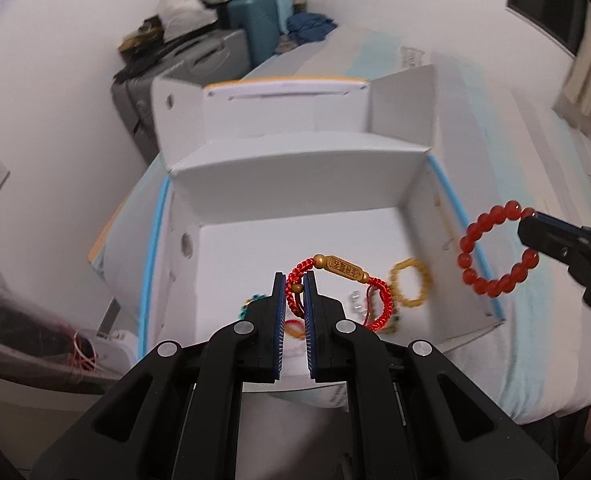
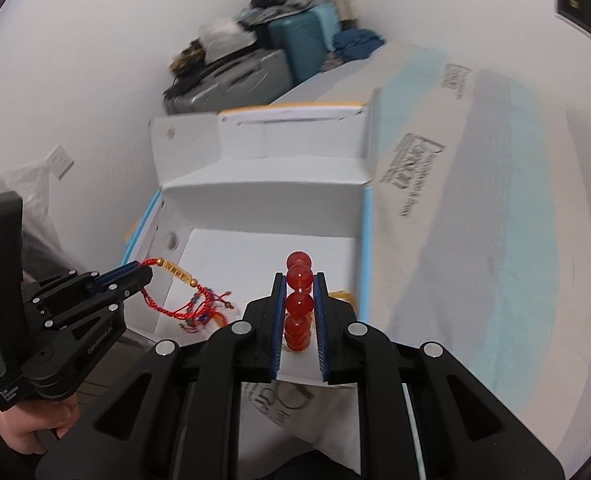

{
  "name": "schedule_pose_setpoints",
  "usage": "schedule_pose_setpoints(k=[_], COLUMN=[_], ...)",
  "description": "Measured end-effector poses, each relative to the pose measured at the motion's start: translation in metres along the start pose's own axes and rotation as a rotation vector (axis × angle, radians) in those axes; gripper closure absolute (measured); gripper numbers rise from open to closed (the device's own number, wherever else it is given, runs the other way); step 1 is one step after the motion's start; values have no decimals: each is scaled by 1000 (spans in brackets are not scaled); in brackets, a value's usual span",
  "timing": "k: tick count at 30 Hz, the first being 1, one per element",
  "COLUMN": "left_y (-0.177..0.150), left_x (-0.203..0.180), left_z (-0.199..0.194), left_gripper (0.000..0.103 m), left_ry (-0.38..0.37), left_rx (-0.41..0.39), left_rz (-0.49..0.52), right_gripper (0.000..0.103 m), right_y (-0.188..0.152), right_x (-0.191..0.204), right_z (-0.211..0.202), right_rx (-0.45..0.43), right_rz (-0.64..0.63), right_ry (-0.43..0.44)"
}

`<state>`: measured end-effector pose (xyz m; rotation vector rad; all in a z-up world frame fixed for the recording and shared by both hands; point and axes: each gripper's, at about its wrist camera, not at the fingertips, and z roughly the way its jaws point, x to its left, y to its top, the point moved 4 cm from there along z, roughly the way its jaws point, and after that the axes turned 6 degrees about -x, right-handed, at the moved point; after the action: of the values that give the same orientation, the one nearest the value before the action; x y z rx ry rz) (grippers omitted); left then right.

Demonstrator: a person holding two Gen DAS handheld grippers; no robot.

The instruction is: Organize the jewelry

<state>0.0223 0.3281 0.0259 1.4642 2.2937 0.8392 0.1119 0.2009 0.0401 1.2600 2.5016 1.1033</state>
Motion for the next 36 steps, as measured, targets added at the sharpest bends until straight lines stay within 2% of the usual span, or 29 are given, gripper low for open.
schedule_pose_setpoints(k=[5, 14, 22, 30, 31, 32, 33, 34, 36], left_y=[-9, -21, -27, -29, -29, -28, -27, -26, -23], left_x=[21, 32, 31, 34, 34, 34, 33, 34, 32], left_z=[31, 80, 106, 108, 106, 102, 97, 94, 80], left_gripper=[95, 95, 95, 89, 80, 74, 63, 58, 43], left_ry=[7, 38, 52, 72, 73, 75, 78, 79, 80], left_rx=[71, 179, 236, 238, 235, 222, 204, 189, 149], left_rz=[-23, -17, -3, -2, -4, -5, -6, -8, -9], right_gripper=[90, 90, 90, 86, 79, 67, 62, 55, 44], right_y=[-11, -31, -39, -38, -37, -35, -33, -31, -26], right_x=[16, 7, 0, 1, 1, 1, 0, 1, 1], right_z=[47, 108, 132, 132, 129, 125, 120, 113, 98], right_rx=[92, 222, 265, 263, 257, 245, 222, 200, 163], right_rz=[-18, 1, 10, 11, 12, 13, 13, 12, 15], right_ry=[-5, -38, -44, -48, -46, -48, -53, -54, -50])
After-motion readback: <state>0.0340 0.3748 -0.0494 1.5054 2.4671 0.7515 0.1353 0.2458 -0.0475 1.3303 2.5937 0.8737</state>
